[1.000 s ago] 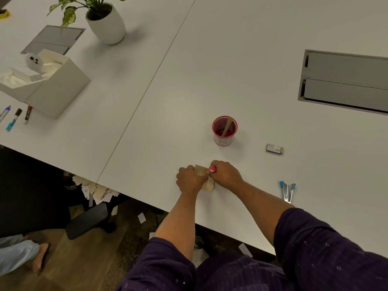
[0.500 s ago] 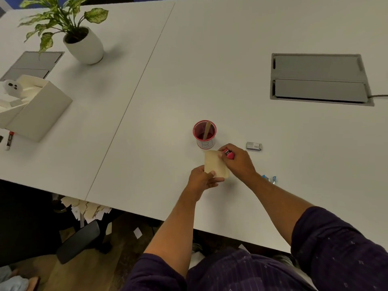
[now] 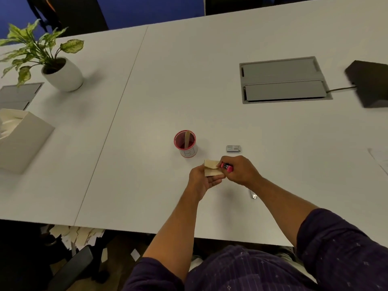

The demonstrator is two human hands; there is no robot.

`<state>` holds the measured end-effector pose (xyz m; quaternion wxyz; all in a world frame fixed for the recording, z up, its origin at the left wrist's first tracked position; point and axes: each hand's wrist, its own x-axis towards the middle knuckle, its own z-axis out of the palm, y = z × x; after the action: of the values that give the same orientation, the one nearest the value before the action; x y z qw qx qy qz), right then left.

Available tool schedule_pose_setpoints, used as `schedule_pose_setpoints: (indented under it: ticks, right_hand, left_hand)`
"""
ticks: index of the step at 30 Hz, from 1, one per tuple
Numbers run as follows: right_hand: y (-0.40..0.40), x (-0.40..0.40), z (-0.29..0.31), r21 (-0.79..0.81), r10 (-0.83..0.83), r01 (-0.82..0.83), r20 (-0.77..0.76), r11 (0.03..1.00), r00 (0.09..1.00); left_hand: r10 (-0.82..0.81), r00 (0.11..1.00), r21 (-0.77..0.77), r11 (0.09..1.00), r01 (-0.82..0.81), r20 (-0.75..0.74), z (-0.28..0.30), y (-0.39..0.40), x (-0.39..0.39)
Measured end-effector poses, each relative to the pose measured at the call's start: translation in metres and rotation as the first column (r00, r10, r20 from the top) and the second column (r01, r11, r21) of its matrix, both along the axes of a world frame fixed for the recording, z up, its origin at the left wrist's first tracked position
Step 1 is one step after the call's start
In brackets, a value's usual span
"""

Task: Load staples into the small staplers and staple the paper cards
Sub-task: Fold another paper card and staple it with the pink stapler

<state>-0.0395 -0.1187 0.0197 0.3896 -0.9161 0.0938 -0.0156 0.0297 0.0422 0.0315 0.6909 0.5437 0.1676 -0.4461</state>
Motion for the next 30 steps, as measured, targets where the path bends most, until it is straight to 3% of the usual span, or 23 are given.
schedule_pose_setpoints:
  ticks: [3, 6, 9, 14, 18, 30]
  right_hand:
    - [-0.007, -0.004, 0.002, -0.037, 0.021, -0.022, -0.032, 0.999, 0.999]
    - [-0.015, -0.008, 0.002, -0.058, 0.049, -0.054, -0.083, 0.997, 0.995]
    - [-0.020, -0.012, 0.003, 0.029, 0.054, -0.052, -0.086, 0.998, 0.995]
    - [-0.024, -0.019, 0.011, 0.380, -0.189, 0.177, -0.006, 0.908, 0.982]
    - [-0.026, -0.023, 0.010, 0.470, -0.395, 0.366, -0.038, 0.803, 0.918]
    - [-0.018, -0.028, 0.004, 0.558, -0.344, 0.388, -0.187, 0.734, 0.920]
  left_hand:
    - [-0.039, 0.999, -0.009, 0.999, 0.039, 0.016, 0.000, -0.005, -0.002]
    - [-0.122, 0.982, 0.073, 0.991, 0.112, 0.145, -0.001, -0.009, -0.005]
    - [-0.130, 0.972, 0.112, 0.988, 0.110, 0.195, 0.000, -0.014, -0.009]
    - [-0.057, 0.974, 0.040, 0.998, 0.050, 0.221, 0.008, -0.018, -0.013]
    - [-0.062, 0.967, 0.024, 0.998, 0.058, 0.249, 0.012, -0.021, -0.017]
    - [-0.050, 0.987, -0.049, 0.997, 0.058, 0.152, 0.011, -0.022, -0.023]
